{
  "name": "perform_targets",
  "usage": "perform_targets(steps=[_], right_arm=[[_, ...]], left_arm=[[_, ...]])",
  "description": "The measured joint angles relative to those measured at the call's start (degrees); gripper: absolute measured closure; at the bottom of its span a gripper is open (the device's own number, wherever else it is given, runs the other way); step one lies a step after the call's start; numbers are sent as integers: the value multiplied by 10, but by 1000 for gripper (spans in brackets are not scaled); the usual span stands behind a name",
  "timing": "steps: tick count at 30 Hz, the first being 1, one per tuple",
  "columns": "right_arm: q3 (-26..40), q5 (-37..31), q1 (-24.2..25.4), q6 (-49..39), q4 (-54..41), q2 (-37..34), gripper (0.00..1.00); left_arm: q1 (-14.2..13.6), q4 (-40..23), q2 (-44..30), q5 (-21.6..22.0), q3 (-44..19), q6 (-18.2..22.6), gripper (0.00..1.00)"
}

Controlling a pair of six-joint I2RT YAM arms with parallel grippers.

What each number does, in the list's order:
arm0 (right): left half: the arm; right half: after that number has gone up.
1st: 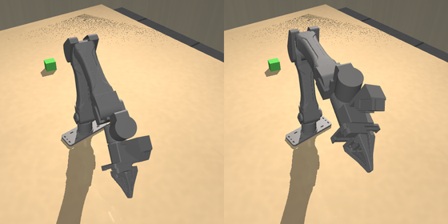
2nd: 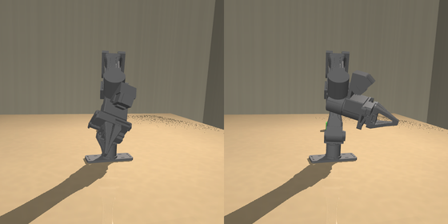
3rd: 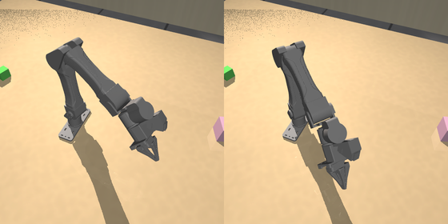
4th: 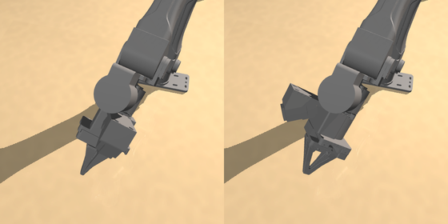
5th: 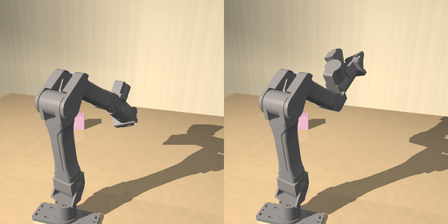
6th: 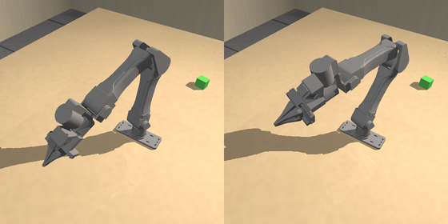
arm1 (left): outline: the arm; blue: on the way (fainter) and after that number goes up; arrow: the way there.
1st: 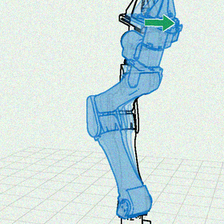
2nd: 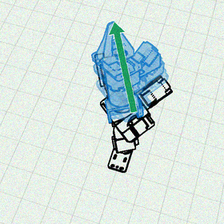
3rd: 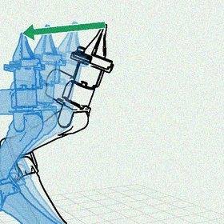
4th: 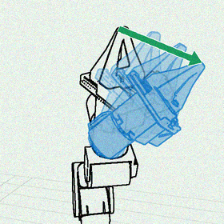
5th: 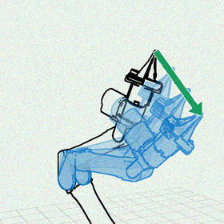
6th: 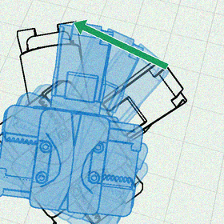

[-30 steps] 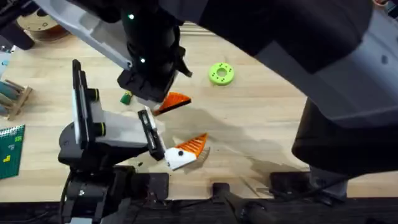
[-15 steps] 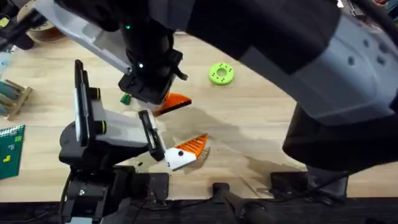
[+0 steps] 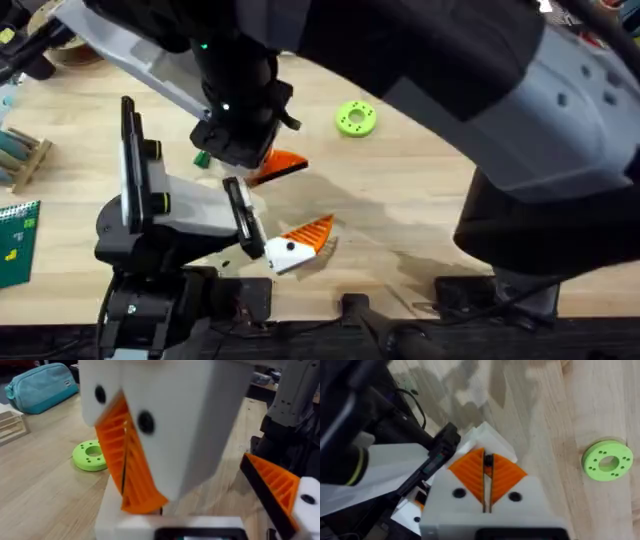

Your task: Pick up the gripper from the table and insert it into the empty holder that is missing its gripper. Then pick up a screw, insert it into the mounting hole, and use the screwdriver to tighten it. Finally, clean up the table by picking up the vegetable and placing it into the bucket.

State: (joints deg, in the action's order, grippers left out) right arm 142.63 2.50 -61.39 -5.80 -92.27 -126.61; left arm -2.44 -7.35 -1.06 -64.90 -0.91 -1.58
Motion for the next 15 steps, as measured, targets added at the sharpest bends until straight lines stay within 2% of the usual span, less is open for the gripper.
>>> perform_targets(steps=[5,6,10,15], right_arm=[[0,-3,0,-2,0,0,797],[0,-11,1,-2,0,0,694],[0,-16,2,-2,0,5,586],[0,-14,3,-2,1,14,521]], left_arm=[[0,0,0,0,0,0,15],[0,0,0,0,0,0,15],[0,1,1,1,0,7,15],[0,1,4,2,0,12,15]])
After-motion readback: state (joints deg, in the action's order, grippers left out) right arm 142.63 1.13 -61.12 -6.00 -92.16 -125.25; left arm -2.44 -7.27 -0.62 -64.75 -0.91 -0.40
